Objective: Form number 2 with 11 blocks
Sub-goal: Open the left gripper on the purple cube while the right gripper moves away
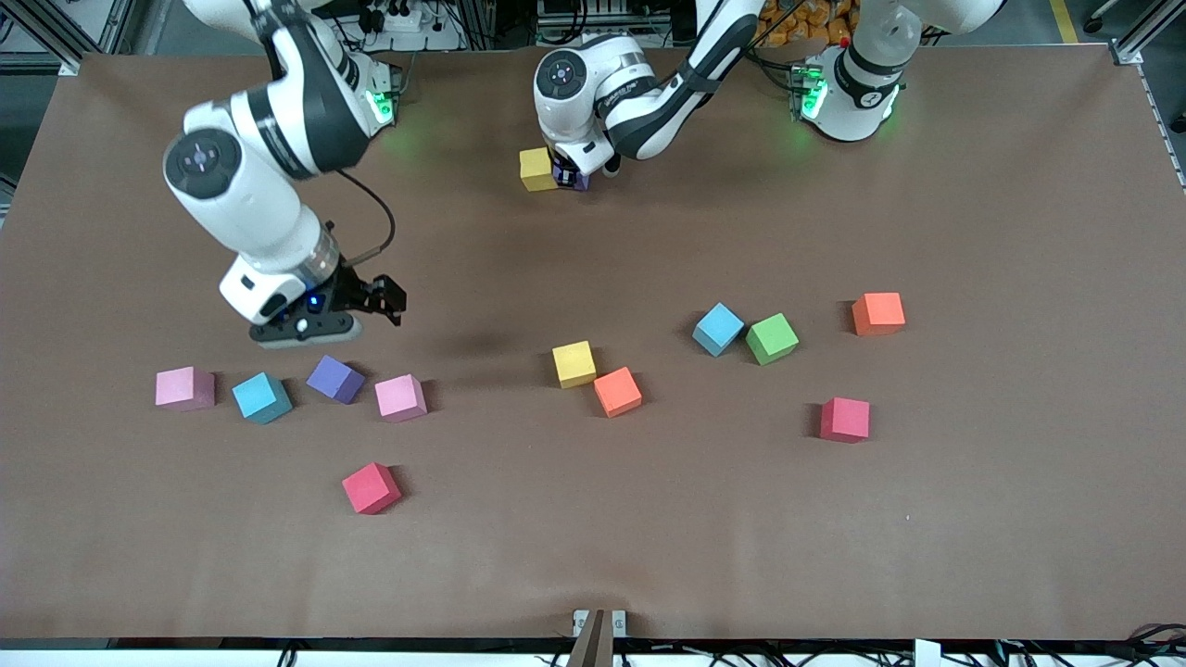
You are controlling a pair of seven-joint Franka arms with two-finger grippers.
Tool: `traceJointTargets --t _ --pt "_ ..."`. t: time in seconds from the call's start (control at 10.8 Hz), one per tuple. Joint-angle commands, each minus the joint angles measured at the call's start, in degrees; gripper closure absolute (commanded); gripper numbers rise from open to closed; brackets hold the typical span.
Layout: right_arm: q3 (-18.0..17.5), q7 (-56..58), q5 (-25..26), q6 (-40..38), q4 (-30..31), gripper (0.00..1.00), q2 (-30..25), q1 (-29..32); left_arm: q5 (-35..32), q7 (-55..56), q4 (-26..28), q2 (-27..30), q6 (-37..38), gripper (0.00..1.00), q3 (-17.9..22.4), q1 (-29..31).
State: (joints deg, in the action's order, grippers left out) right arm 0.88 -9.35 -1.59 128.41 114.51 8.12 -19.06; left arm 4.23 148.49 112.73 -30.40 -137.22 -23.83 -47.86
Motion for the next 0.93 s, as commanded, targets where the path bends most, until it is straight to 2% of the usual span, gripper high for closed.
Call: traceJointTargets --t 0.0,0.19,0.65,0.84 --pt "-1.31 7.56 0.1 1.75 -1.57 0.0 3.91 4.62 0.95 -1.1 -2.07 -1.32 -0.24 1.0 -0.08 -0.04" --pt "-4.55 9.95 0.19 3.59 -1.57 0.0 5.58 10.06 0.96 -1.1 -2.51 -1.76 -0.24 1.0 -0.08 -0.04" --pt "-4.57 11.37 0.36 4.48 -2.1 0.0 6.11 10.79 0.69 -1.1 -3.57 -3.08 -0.24 1.0 0.1 0.04" --pt "-4.57 11.37 0.45 4.48 -2.36 0.0 6.38 10.79 0.34 -1.27 -3.66 -3.43 -0.24 0.01 0.19 -0.13"
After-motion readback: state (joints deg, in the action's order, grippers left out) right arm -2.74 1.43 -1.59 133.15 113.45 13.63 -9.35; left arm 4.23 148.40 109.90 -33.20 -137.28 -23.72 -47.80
